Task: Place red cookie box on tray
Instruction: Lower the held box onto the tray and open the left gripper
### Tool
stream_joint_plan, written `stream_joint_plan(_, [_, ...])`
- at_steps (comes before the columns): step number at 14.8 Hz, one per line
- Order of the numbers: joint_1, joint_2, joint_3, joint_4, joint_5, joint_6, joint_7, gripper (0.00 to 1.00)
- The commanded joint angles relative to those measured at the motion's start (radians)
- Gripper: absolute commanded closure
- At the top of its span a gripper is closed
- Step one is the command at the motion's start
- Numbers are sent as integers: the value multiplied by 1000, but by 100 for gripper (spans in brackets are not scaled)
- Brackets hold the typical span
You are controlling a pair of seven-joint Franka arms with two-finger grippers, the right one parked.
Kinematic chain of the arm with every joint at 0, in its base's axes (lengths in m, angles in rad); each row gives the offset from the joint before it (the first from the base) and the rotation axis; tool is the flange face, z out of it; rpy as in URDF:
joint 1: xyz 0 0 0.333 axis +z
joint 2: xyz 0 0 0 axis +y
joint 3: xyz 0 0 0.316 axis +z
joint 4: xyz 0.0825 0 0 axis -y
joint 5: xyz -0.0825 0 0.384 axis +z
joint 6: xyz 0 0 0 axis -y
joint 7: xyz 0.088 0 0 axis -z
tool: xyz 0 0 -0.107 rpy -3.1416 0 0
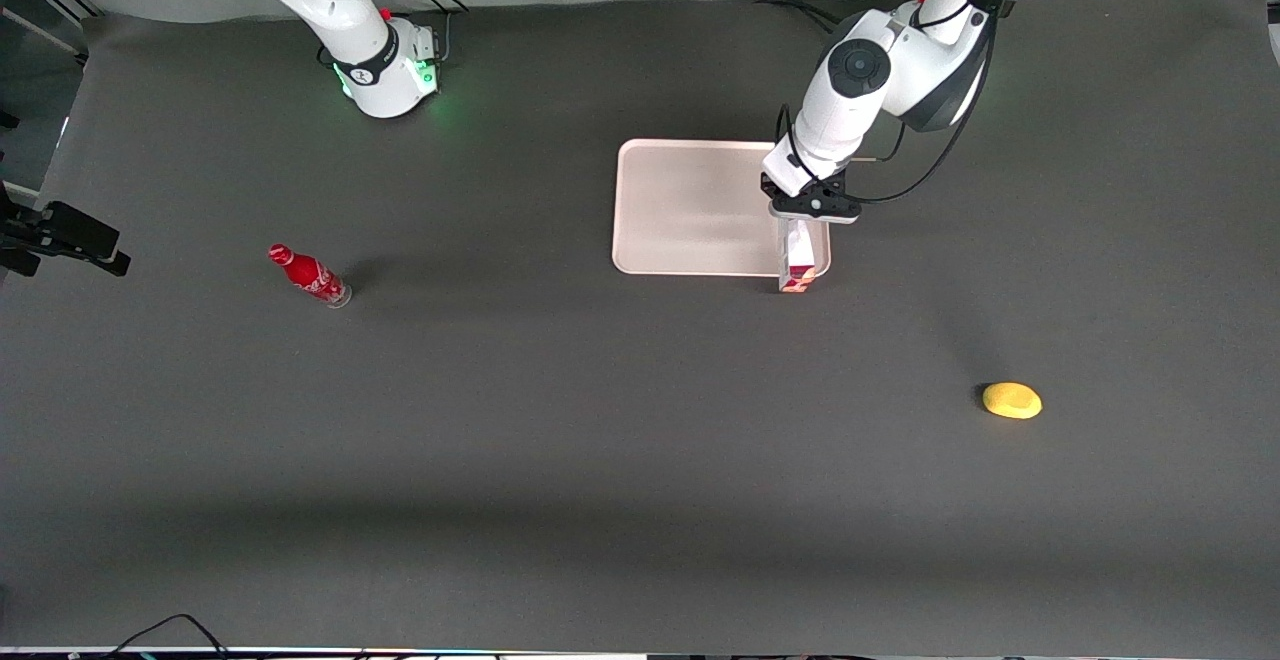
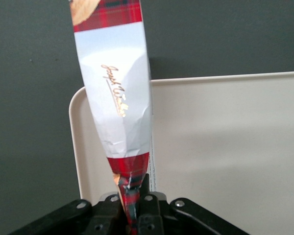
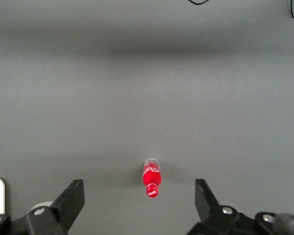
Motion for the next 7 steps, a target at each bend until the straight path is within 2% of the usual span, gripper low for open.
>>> stream_joint_plan(1, [2,-25,-2,-94,12,110,13,100])
stream_joint_plan(7, [-9,-36,-9,-136,12,123,10,100])
